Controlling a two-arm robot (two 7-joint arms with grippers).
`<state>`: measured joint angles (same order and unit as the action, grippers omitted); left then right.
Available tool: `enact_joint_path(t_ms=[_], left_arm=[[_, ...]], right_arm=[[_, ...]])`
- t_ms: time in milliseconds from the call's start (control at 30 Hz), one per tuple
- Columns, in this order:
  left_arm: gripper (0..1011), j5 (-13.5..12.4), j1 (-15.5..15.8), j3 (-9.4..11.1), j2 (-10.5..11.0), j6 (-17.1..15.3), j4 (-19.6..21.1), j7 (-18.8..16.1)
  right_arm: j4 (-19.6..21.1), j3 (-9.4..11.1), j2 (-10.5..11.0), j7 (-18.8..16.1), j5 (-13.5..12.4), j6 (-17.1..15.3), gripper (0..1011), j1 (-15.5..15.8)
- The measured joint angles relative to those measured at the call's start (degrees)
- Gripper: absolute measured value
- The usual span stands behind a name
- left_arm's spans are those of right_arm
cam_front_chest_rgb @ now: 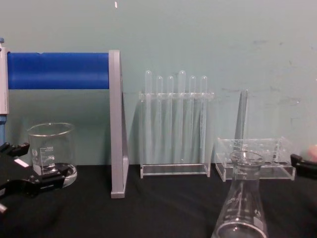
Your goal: Grasp the erlenmeyer flask with one hand, shake it three times, then place it back.
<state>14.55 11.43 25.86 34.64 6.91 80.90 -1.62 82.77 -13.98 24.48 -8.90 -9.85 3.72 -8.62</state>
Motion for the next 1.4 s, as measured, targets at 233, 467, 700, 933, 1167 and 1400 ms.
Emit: enact_joint_path(t_ms=[233,467,700,933,1167,1400], left_arm=[[1001,0.0,0.0,0.0,0.0,0.0,0.0,0.0],[1001,0.0,0.0,0.0,0.0,0.0,0.0,0.0],[1001,0.0,0.0,0.0,0.0,0.0,0.0,0.0],[1001,0.0,0.0,0.0,0.0,0.0,0.0,0.0],[1001,0.0,0.0,0.0,0.0,0.0,0.0,0.0],[1001,0.0,0.0,0.0,0.0,0.0,0.0,0.0]], right_arm=[[-5.1,-2.0,-2.6,6.4,8.8,3.1,1000,-2.6],[-7.7,-2.6,-3.9,9.6,13.9,4.5,1000,-3.6],[-8.0,-2.6,-4.1,9.9,14.6,4.6,1000,-3.7],[-7.9,-2.6,-4.1,9.9,14.4,4.6,1000,-3.7],[-7.8,-2.6,-4.0,9.8,14.3,4.6,1000,-3.7],[-7.8,-2.6,-4.0,9.7,14.2,4.5,1000,-3.6]])
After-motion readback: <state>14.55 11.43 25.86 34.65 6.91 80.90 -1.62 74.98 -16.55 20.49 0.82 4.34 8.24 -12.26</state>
